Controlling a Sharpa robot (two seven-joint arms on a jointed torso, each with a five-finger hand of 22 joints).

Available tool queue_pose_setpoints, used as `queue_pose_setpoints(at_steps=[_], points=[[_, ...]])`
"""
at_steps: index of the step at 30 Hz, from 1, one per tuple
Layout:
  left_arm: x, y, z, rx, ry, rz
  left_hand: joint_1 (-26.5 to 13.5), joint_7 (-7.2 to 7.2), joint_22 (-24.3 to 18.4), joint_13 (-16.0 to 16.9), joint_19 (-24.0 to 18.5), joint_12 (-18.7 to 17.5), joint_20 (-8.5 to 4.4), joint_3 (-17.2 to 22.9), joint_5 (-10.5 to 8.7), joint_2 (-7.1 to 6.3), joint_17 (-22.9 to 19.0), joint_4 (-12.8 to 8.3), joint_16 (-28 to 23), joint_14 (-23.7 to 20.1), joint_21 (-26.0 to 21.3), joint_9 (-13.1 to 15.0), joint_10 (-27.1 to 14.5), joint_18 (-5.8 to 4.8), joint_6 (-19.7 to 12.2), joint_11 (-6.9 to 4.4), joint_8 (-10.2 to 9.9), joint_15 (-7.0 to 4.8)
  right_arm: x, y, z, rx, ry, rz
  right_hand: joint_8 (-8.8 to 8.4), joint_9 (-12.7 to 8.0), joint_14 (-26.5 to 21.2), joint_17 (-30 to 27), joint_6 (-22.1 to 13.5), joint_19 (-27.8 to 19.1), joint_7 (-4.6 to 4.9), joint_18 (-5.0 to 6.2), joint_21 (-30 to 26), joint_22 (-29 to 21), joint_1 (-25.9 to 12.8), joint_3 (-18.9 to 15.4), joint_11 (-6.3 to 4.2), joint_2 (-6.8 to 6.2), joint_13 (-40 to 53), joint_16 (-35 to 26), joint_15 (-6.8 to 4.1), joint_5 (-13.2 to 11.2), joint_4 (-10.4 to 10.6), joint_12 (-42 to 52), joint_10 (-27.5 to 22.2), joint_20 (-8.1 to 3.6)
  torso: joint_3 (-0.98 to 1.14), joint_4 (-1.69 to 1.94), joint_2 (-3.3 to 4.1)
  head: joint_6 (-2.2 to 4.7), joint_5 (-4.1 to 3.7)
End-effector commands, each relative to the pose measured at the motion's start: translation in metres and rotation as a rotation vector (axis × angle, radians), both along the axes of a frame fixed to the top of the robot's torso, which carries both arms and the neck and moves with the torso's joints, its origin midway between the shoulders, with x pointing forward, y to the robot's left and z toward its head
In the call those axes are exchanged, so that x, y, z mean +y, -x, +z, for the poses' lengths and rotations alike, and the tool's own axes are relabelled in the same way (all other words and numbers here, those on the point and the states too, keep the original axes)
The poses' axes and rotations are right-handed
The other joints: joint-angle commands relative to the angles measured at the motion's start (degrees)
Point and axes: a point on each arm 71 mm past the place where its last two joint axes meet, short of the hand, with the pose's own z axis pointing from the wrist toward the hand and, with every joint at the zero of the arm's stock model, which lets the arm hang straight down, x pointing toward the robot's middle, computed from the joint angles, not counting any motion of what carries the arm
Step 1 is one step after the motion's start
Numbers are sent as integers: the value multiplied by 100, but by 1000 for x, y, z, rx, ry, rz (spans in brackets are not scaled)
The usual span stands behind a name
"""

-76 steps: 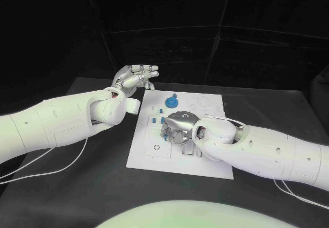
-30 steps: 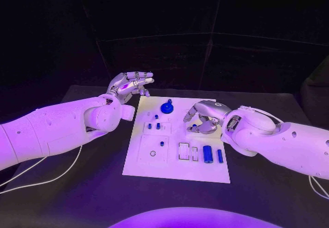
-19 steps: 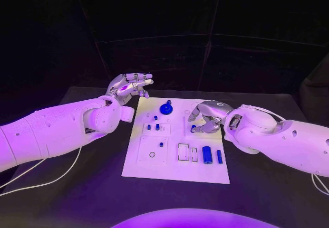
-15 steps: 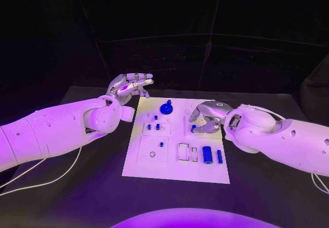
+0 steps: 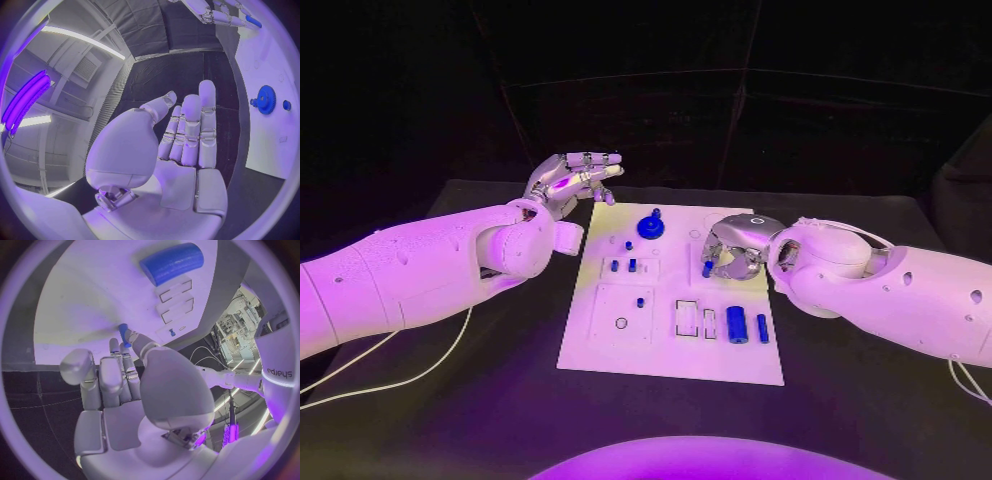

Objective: Assemble the parts on the task board

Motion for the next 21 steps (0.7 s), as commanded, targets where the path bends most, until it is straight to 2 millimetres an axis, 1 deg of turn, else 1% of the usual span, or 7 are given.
queue_pose_setpoints(at_steps=[1, 6, 10, 13, 16, 21], points=[[-1, 0, 1, -4, 8, -10, -50, 2, -9, -5, -29, 34, 15, -38, 27, 5, -5, 0, 19, -34, -37, 7, -38, 74, -37, 0, 27, 0, 4, 1, -1, 10, 35, 27, 36, 11, 131, 6, 103, 67, -12, 56, 57, 72, 16, 71, -29, 68, -4, 27, -61, -28, 4, 21, 143, -11, 4, -12, 3, -10, 19], [-1, -1, 1, -3, 7, -9, -50, 2, -9, -5, -29, 34, 15, -38, 27, 5, -5, 0, 19, -34, -37, 7, -38, 74, -37, 0, 27, 0, 9, 4, 0, 10, 27, 51, 52, 12, 145, 48, 210, 104, -36, 41, 105, 147, -4, 159, -58, 95, -12, 71, -85, -100, 30, -50, 271, -38, 6, -6, 2, -18, 13], [-1, -1, 1, -3, 7, -8, -50, 2, -9, -5, -29, 34, 15, -38, 27, 5, -5, 0, 19, -34, -37, 7, -38, 74, -37, 0, 27, 0, 10, 5, -1, 12, 27, 56, 58, 13, 155, 83, 274, 128, -52, 30, 141, 205, -13, 205, -75, 112, -12, 105, -100, -170, 45, -99, 344, -53, 1, -9, -4, -33, 12], [0, -1, 1, -2, 6, -7, -50, 2, -9, -5, -29, 34, 15, -38, 27, 5, -5, 0, 19, -34, -37, 7, -38, 74, -37, 0, 27, 0, 10, 4, -1, 11, 28, 52, 55, 11, 153, 73, 289, 130, -46, 30, 144, 209, -21, 215, -75, 105, -13, 102, -103, -189, 49, -122, 361, -58, -2, -12, -1, -37, 14], [-1, -1, 1, -2, 6, -8, -53, 3, -11, -4, -32, 52, 18, -43, 28, 13, -10, 2, 27, -41, -40, 8, -53, 75, -47, 2, 38, 1, 9, 3, -1, 9, 29, 44, 11, -8, 146, 52, 260, 127, -17, 30, 138, 196, -66, 219, -57, 42, -18, 97, -95, -209, 66, -199, 364, -60, 1, -11, -3, -40, 11], [0, -1, 1, -1, 6, -9, -53, 3, -11, -4, -32, 52, 18, -43, 28, 13, -10, 2, 27, -41, -40, 8, -53, 75, -47, 2, 38, 1, 10, 2, -2, 5, 27, 35, -80, -37, 140, 45, 156, 124, 34, 28, 133, 189, -171, 206, -11, -89, -20, 106, -65, -213, 118, -333, 324, -42, -1, -2, 0, -43, -4]])
